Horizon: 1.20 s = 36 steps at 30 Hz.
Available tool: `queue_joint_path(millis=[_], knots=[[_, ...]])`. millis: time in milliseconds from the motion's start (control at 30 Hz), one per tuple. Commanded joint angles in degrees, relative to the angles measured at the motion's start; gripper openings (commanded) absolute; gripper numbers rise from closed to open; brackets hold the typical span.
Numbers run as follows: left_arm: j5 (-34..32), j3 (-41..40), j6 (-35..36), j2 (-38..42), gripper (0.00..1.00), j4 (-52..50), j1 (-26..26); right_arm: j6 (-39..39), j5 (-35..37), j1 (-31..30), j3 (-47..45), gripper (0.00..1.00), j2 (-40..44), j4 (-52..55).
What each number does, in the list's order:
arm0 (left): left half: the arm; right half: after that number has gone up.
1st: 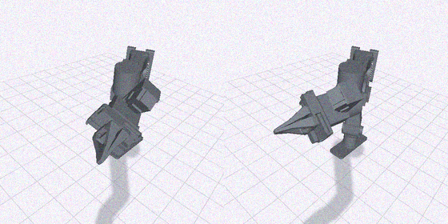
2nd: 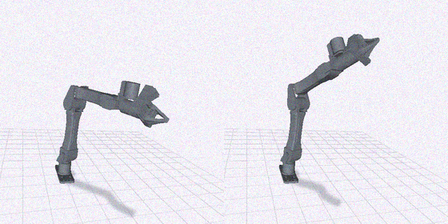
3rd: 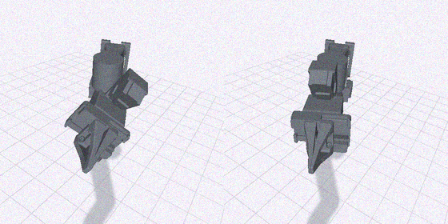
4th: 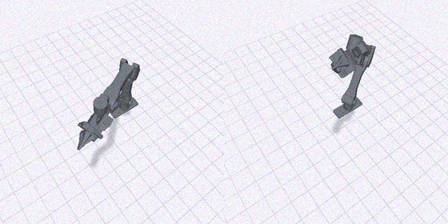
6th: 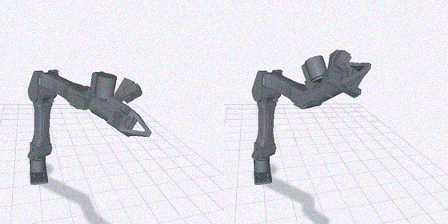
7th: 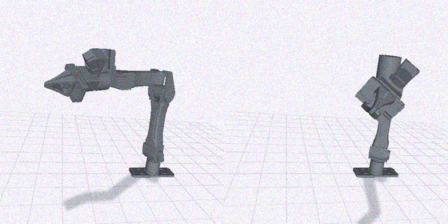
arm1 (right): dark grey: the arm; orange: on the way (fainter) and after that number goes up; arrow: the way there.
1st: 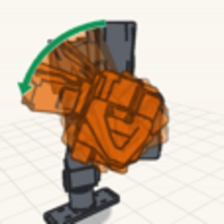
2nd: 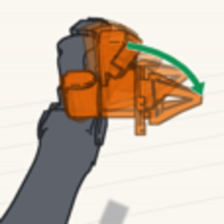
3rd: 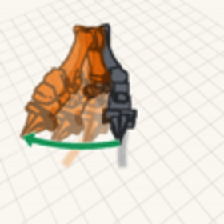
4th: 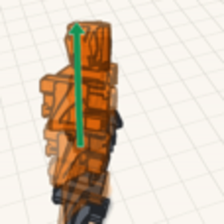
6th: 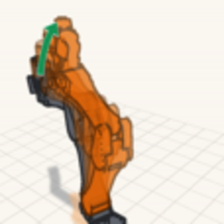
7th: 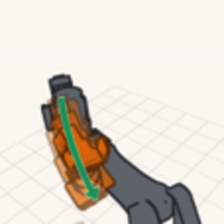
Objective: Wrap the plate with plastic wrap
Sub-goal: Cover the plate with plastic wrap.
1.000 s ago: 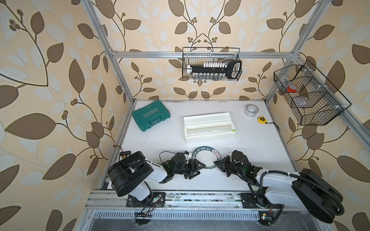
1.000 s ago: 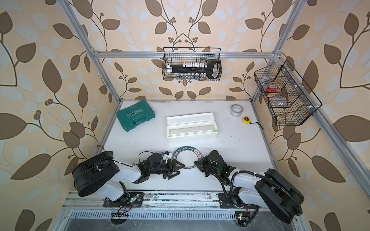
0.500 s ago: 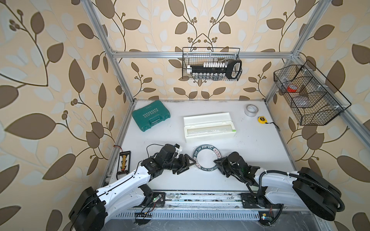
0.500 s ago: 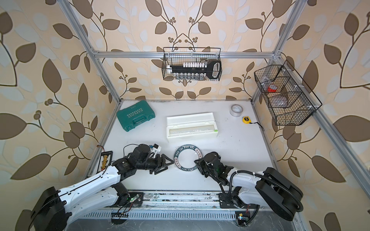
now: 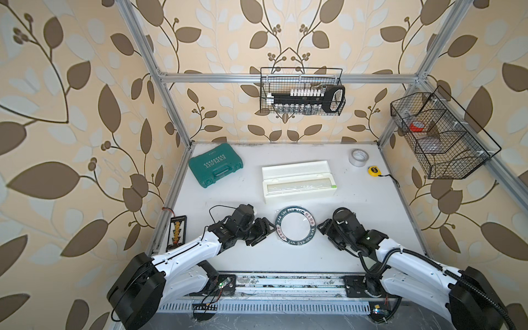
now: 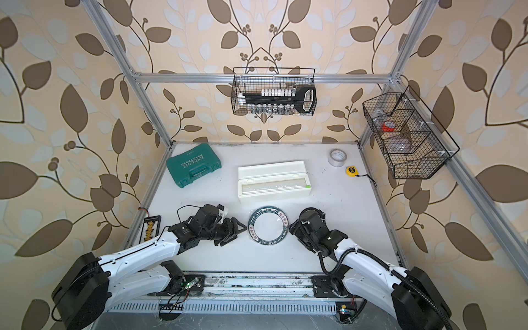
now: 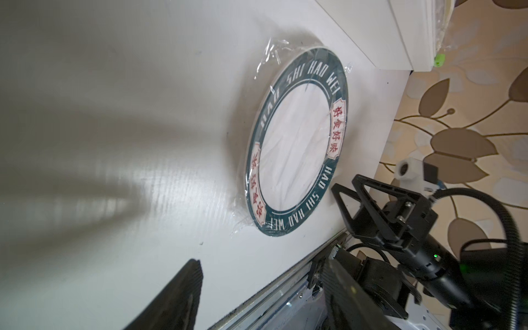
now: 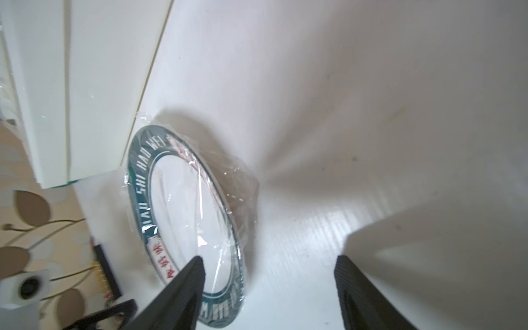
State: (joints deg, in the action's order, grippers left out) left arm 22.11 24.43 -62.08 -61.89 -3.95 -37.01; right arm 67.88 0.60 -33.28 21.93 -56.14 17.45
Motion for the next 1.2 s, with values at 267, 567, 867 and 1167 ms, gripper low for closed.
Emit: queue_joint_path(millis=[267, 567, 867, 1167], knots=[[-0.84, 11.12, 10.8, -16.01, 0.65, 2.34, 0.28, -31.47, 3.61, 0.7, 19.38, 0.5, -18.26, 11.31], [1.68, 13.26, 12.14, -23.91, 0.58, 6.65, 0.28, -31.83, -3.18, -1.12, 22.45, 0.49, -28.32, 6.14], [5.96, 11.03, 9.53, -27.76, 0.36, 15.72, 0.1, -27.04, -12.05, -2.01, 18.44, 0.37, -30.44, -1.27], [2.26, 10.71, 16.78, -18.36, 0.66, -2.89, 6.07, -38.21, -8.99, 3.64, 22.8, 0.64, -25.15, 9.03]])
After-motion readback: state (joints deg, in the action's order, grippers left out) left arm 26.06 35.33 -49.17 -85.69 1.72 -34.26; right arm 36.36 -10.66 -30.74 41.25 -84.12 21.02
